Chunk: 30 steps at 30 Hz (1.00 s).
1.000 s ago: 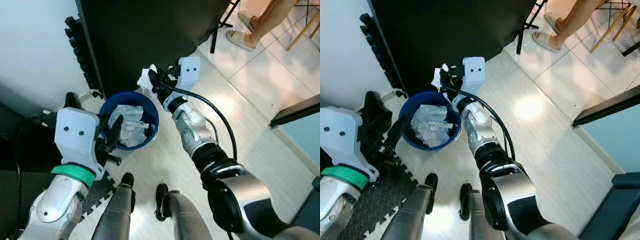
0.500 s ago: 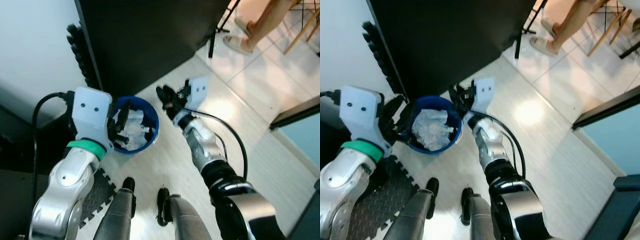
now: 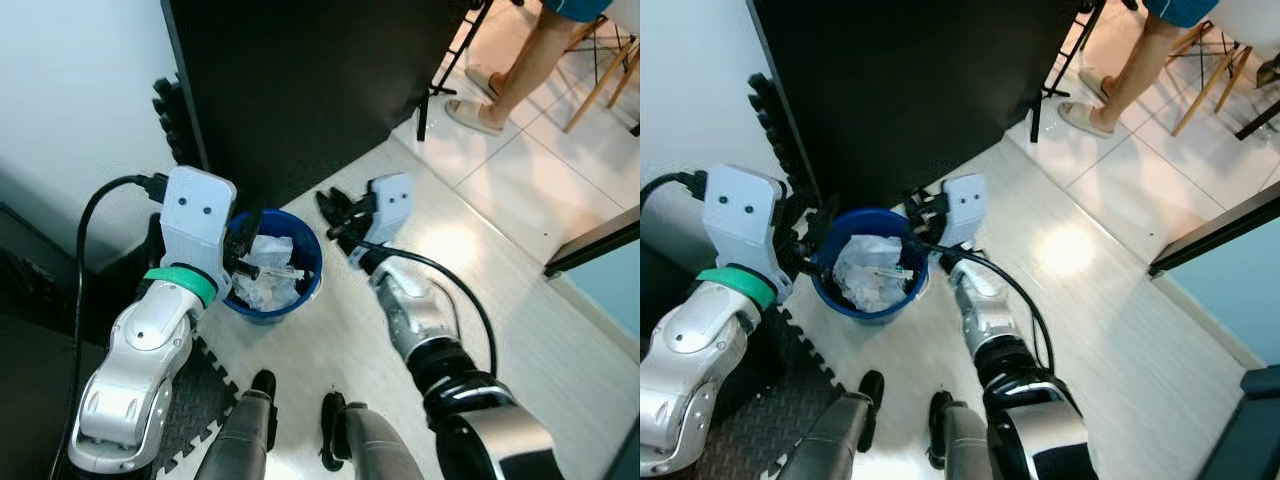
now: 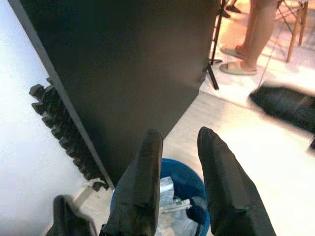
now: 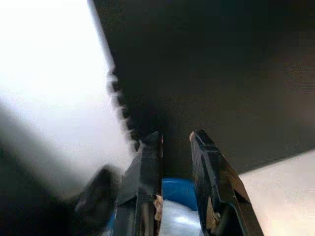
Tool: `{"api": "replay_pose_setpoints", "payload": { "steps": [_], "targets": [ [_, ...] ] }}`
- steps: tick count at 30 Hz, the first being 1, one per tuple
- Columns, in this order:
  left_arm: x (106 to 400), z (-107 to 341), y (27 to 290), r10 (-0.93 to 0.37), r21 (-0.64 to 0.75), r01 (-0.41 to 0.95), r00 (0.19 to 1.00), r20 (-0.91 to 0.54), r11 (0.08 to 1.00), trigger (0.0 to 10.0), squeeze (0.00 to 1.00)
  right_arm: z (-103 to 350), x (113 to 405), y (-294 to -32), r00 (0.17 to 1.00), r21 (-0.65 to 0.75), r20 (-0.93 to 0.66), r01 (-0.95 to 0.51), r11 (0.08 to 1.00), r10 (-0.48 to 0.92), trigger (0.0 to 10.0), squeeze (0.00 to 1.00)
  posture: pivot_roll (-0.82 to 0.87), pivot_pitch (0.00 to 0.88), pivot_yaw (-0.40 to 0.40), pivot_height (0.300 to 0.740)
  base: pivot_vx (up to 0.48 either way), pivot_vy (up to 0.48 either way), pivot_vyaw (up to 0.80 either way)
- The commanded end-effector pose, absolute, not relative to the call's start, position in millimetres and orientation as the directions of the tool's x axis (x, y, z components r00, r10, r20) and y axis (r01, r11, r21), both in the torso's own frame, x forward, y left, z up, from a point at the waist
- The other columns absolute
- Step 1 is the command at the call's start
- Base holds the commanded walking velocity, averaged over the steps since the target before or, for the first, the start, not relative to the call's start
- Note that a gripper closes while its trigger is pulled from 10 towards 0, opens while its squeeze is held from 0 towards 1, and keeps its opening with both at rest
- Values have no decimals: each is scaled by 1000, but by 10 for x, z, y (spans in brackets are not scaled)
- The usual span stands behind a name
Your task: Clean up the room
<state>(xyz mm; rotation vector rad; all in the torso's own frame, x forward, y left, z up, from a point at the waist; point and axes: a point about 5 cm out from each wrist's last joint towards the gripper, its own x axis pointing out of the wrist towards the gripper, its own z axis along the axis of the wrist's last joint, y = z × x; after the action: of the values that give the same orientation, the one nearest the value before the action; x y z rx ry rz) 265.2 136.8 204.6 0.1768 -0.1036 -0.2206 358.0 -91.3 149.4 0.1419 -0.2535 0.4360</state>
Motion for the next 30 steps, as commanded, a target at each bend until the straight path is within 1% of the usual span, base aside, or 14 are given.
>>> {"api": "replay_pose_setpoints", "payload": {
  "steps": [1,4,5,6,7,8,12,13,15,17,19,20,23,30],
  "targets": [
    [2660,1905,1377,-212,158,202,976,46,966,10000,0,1431,3515,-1154,917,61,269,-322,945,295,10000,0,75,149,-13,737,0,0,0],
    [2660,1905,1377,-212,158,202,976,46,966,10000,0,1431,3515,-1154,917,61,269,-322,945,295,10000,0,75,149,-13,737,0,0,0],
    [2694,1842,1404,-191,141,186,981,21,972,10000,0,1421,3454,-1341,934,39,280,-242,970,221,10000,0,50,145,0,737,0,0,0],
    [2738,1758,1408,-189,187,191,982,-25,964,10000,0,1390,3385,-1498,945,21,281,-179,984,166,10000,0,26,139,12,737,0,0,0],
    [2777,1719,1404,-195,244,199,980,-37,949,10000,0,1348,3337,-1590,952,10,272,-146,989,138,10000,0,18,135,16,737,0,0,0],
    [2815,1677,1395,-208,269,218,976,-63,938,10000,0,1311,3305,-1648,957,2,264,-126,992,121,10000,0,16,134,18,737,0,0,0],
    [2883,1666,1382,-223,221,236,971,-84,946,10000,0,1279,3289,-1662,960,-3,253,-119,993,116,10000,0,13,129,18,737,0,0,0],
    [2935,1665,1384,-207,185,219,975,-85,958,10000,0,1276,3297,-1641,961,-5,249,-119,993,116,10000,0,8,122,18,737,0,0,0],
    [2976,1659,1382,-190,167,202,978,-86,965,10000,0,1276,3309,-1617,962,-6,245,-121,993,119,10000,0,7,116,14,737,0,0,0],
    [2976,1659,1382,-190,167,202,978,-86,965,10000,0,1276,3309,-1617,962,-6,245,-121,993,119,10000,0,7,116,14,737,0,0,0],
    [3005,1646,1383,-171,162,183,982,-85,970,10000,0,1280,3312,-1595,963,-7,242,-122,993,120,10000,0,4,113,13,737,0,0,0],
    [3041,1610,1403,-133,149,145,987,-91,978,10000,0,1291,3297,-1559,964,-7,238,-121,993,119,10000,0,2,109,12,737,0,0,0],
    [3056,1591,1409,-117,136,129,989,-89,982,10000,0,1283,3277,-1541,966,-10,230,-122,992,121,10000,0,-2,104,9,737,0,0,0],
    [3071,1562,1390,-115,128,125,990,-83,984,10000,0,1260,3254,-1530,969,-6,214,-122,993,121,10000,0,-5,99,5,737,0,0,0]
  ]
}}
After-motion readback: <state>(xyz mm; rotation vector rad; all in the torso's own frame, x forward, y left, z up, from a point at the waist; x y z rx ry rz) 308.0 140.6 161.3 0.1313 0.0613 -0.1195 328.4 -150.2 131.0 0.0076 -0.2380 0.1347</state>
